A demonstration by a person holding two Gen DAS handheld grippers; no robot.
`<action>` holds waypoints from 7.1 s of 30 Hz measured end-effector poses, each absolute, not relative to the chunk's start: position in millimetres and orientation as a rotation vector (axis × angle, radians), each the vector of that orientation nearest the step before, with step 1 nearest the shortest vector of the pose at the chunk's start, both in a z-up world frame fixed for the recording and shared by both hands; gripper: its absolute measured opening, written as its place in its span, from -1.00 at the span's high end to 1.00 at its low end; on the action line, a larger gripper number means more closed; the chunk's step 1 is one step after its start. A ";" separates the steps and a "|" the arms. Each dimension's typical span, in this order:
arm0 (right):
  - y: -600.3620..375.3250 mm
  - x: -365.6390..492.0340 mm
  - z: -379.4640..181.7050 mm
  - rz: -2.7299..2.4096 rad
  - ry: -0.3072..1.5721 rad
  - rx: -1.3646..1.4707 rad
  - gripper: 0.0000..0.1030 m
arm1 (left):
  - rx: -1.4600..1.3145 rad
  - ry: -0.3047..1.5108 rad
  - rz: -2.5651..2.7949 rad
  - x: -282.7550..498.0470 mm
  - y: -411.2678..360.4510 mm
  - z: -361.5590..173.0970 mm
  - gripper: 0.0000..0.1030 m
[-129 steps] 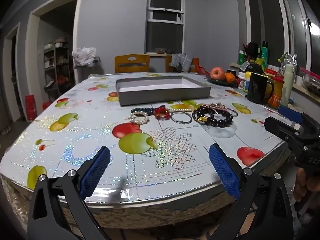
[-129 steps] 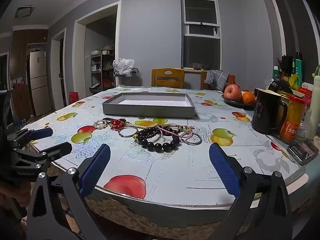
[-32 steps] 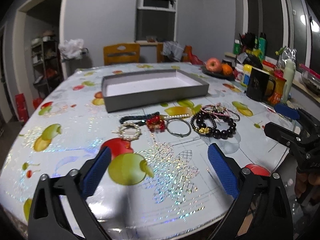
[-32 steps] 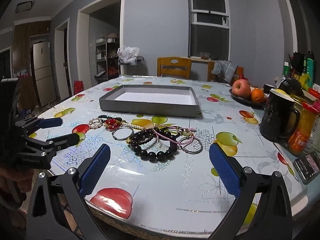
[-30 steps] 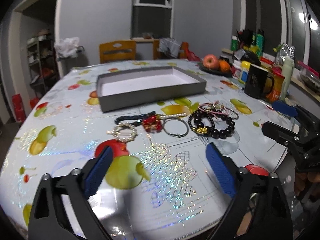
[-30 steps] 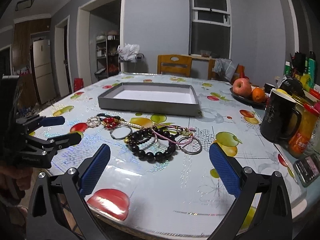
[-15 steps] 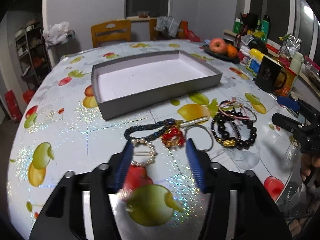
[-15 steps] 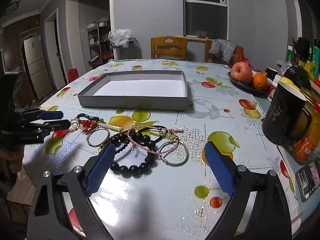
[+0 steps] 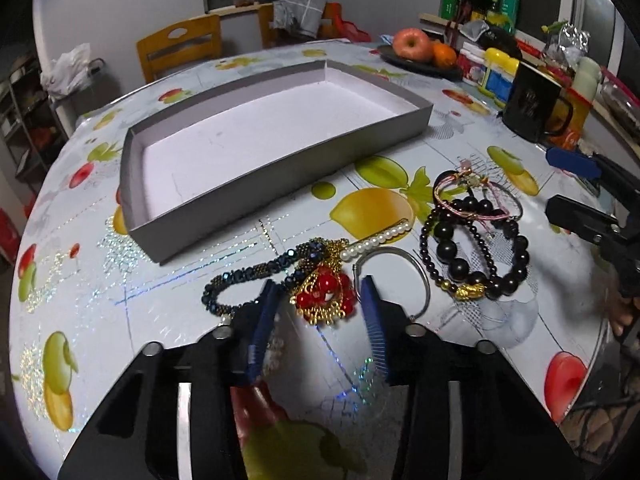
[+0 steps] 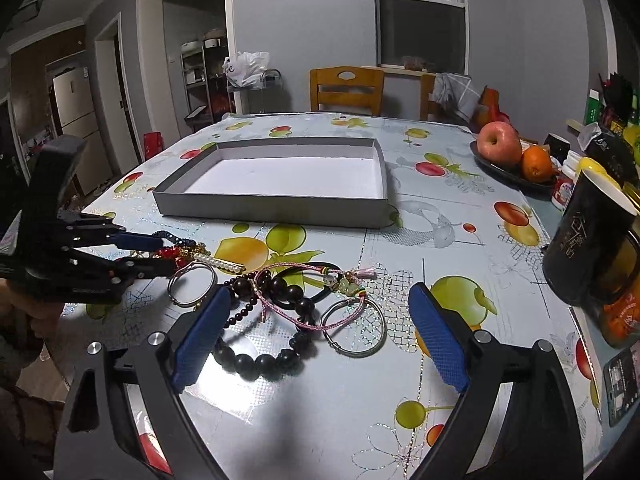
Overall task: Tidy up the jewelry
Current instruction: 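Reach the left tool to the red-and-gold beaded ornament and close on it, then lift the red ornament with the left tool while the right tool grasps the pink string bracelet, then release the red ornament into the gray box with left while right drops the pink bracelet there, then grasp the pearl ring hair clip with the left tool while the right tool grasps the silver bangle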
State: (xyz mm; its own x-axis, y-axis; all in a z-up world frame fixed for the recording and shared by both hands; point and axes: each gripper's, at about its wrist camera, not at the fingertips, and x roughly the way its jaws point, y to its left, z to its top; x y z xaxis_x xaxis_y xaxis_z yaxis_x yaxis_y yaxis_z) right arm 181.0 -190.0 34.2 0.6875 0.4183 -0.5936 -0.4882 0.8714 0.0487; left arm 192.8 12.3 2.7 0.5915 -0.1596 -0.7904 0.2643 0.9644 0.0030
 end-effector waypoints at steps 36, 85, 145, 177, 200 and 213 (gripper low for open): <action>-141.3 200.1 9.8 0.610 0.790 -0.348 0.25 | -0.051 0.701 -0.220 156.0 82.2 52.4 0.46; -157.4 291.6 126.9 0.666 0.510 -0.042 0.94 | -0.004 0.608 -0.209 245.9 76.4 116.8 0.45; -206.7 230.9 29.9 0.508 0.675 -0.079 -0.45 | -0.038 0.798 -0.224 174.0 62.5 8.2 -0.74; -193.4 230.0 -1.5 0.555 0.852 -0.223 0.10 | -0.064 0.842 -0.228 164.7 71.2 0.0 -0.74; -196.9 228.0 1.2 0.562 0.834 -0.202 0.11 | 0.029 0.867 -0.185 175.6 59.7 -2.8 -0.03; -201.6 225.3 5.3 0.552 0.795 -0.178 0.11 | 0.021 0.820 -0.219 167.0 53.9 11.9 -0.02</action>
